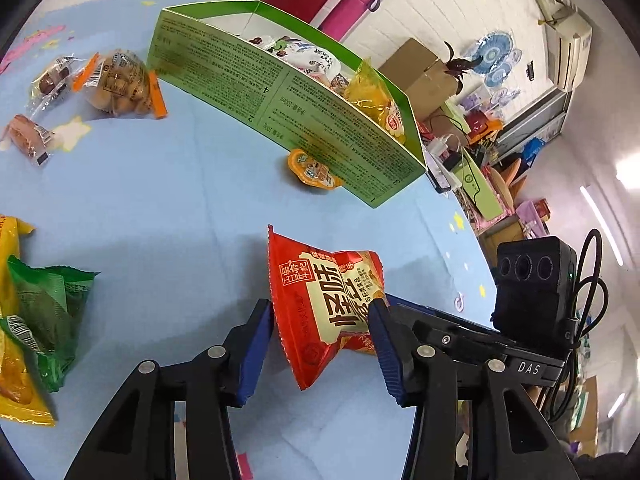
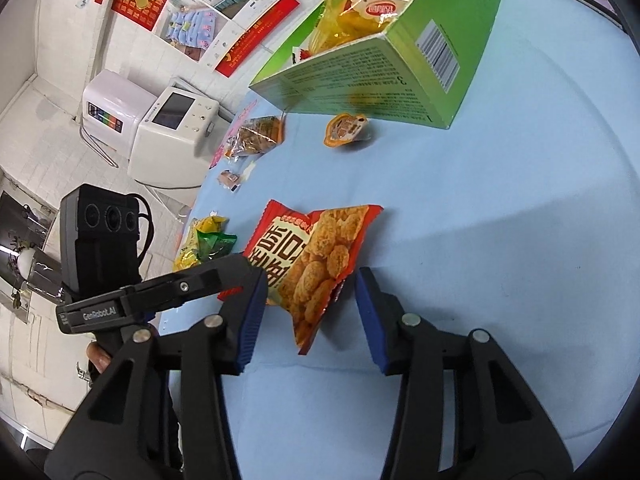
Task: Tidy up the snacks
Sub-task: 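Carry the red cracker bag into the green box and open both tools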
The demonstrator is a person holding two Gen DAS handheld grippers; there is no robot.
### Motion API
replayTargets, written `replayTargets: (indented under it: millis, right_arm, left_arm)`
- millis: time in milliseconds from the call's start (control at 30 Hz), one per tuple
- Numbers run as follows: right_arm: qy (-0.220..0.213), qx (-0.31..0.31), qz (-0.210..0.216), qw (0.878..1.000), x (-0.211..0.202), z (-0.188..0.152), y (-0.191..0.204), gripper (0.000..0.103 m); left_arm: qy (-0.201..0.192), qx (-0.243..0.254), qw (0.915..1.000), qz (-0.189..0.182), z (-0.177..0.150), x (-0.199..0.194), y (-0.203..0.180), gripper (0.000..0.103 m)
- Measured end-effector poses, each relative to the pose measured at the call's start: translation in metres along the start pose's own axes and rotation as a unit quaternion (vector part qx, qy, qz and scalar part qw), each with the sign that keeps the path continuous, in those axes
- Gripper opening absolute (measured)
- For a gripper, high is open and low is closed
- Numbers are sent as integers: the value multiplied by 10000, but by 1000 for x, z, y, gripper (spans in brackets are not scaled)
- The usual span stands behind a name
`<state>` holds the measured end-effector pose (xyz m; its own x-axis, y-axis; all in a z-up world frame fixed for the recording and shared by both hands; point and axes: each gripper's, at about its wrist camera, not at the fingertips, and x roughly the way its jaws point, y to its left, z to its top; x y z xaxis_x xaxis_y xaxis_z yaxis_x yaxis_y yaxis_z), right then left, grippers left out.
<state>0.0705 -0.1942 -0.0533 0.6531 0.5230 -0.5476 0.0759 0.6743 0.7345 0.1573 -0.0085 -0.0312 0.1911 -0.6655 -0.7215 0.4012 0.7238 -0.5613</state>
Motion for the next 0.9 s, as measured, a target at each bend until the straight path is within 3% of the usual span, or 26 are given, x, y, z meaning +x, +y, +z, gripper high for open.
replayTargets:
  millis: [200,400,900]
  right_arm:
    - [60,-35,22,10000,5,-1,2,32]
    - [-311,-513,67,9982,-21,1,27,32]
    - [-1233,-1325,11,9835,-60,73,69,32]
  left_arm:
    - [-53,-72,9999,118,-4,9,-3,39]
    - [-449,251,9986,151,-1,-16,-31,39]
    - [-1357,686,9884,-21,78,-51,-74,39]
